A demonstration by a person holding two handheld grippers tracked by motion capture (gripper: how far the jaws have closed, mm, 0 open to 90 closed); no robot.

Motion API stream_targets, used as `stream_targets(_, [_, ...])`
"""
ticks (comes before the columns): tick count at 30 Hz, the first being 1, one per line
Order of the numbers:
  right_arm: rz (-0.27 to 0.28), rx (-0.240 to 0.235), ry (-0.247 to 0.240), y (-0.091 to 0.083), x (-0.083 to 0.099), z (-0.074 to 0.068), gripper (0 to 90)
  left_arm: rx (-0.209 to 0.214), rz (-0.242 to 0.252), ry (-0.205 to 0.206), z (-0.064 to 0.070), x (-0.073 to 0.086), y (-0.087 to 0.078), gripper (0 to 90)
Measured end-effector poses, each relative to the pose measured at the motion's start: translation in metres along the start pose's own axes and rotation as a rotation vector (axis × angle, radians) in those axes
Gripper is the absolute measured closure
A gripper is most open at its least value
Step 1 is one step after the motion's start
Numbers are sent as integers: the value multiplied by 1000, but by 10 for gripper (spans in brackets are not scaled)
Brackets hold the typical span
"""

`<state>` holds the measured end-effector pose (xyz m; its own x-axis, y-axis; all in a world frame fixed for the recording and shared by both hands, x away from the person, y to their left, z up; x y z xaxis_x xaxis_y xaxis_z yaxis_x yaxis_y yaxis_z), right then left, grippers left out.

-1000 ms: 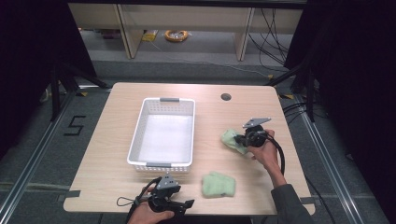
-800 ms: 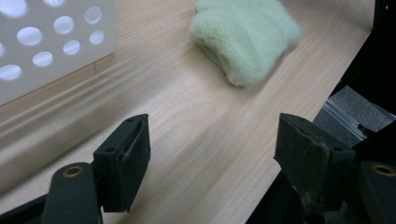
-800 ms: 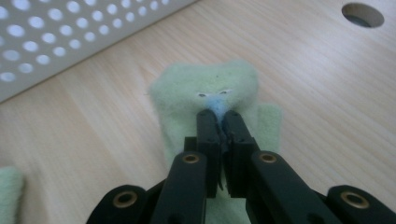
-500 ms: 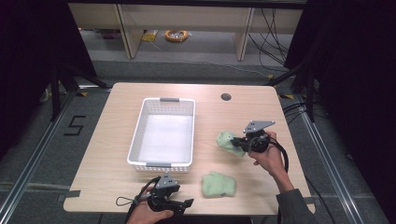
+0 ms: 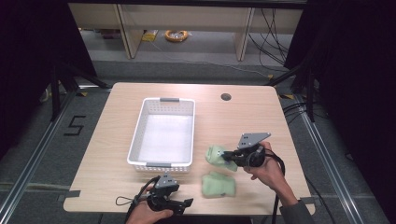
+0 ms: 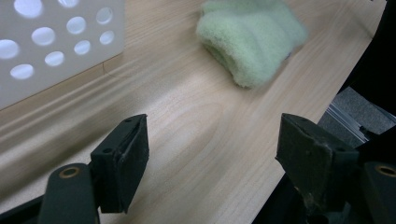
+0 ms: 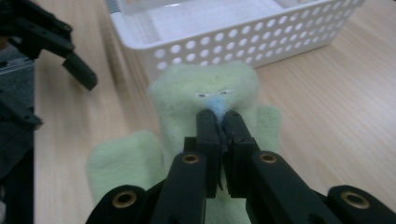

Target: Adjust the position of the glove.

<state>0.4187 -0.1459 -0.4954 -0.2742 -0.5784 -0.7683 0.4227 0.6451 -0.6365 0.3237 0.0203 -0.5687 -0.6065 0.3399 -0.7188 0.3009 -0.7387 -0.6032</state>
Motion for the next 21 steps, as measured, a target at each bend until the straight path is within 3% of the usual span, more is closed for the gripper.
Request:
stream_targets(1, [-7,-21,-24,-1,2,-10,871,2,1,0,0,0,0,246])
stream_targets(3, [-3,-44,-25,-1,4,-18,871,3,1,-4,0,0,0,246])
stream_targets(5, [-9,-61,-42,0,6,-25,871,7,-21,9,-1,2,-1,246])
stream_targets(12, [-15,-122,-75,-3,14,-49,870,6,-16,8,-1,1,-1,246])
stream_targets(21, [-28,-165,-112,-4,27,-61,868,9,-6,-8,1,1,1,245])
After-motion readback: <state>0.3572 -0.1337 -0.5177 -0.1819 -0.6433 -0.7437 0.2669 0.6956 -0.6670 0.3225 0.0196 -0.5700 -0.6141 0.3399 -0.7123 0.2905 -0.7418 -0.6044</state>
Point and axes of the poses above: each handheld gripper's, and its own axes: y roughly forward along the jaws, x roughly out of its underside, z roughly to its right, the point moved 10 cm from there along y, roughly forward along the jaws, and after that the axes turned 6 degrees about x, right-handed, at the moved point
